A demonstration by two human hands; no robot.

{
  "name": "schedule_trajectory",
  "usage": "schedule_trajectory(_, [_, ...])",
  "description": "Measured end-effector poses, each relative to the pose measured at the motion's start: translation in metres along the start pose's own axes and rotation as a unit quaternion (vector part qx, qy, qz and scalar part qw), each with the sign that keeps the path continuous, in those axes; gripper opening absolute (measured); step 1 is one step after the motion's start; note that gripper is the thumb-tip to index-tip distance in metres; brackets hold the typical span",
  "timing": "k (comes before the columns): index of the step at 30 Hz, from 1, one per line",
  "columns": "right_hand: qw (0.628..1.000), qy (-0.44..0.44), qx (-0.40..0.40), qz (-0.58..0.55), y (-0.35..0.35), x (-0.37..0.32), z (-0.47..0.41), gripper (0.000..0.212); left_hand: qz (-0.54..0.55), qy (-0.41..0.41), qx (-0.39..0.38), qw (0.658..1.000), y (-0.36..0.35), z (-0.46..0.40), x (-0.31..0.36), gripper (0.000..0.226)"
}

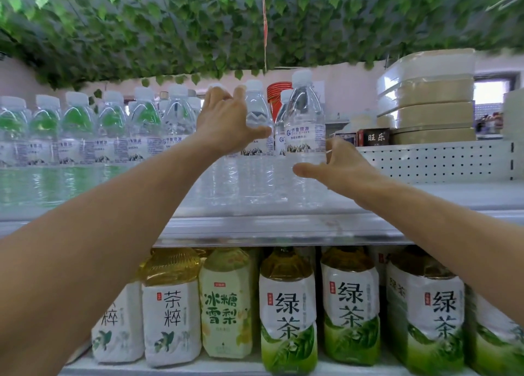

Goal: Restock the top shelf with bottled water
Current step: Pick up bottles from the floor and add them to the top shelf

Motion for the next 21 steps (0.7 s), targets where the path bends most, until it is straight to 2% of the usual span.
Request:
schedule_trajectory(4, [0.999,-0.002,0.026,0.039,-0.01,-0.005,-0.004,0.068,0.024,0.002,0.005,1.0,-0.002,-0.001,0.0,0.096])
schedule_trajectory(14, [0.999,-0.019,0.011,0.042,-0.02,-0.004,-0.017,0.078,0.046,0.009,0.005,0.999,-0.003,0.0,0.0,0.096])
schedule_trajectory(21, [0.999,-0.022,-0.01,0.039,-0.022,-0.004,-0.015,0.093,0.062,0.008,0.009,0.998,-0.006,0.001,0.0,0.094])
Point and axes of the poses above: each hand's wrist, its own z-axis away from the middle knuckle, its own y-axis out of the back of the hand, x = y × z, the point moved 2 cm from there along -z, towards the middle knuckle, and after that the axes turned 8 degrees about -x, right-handed, at the moved point
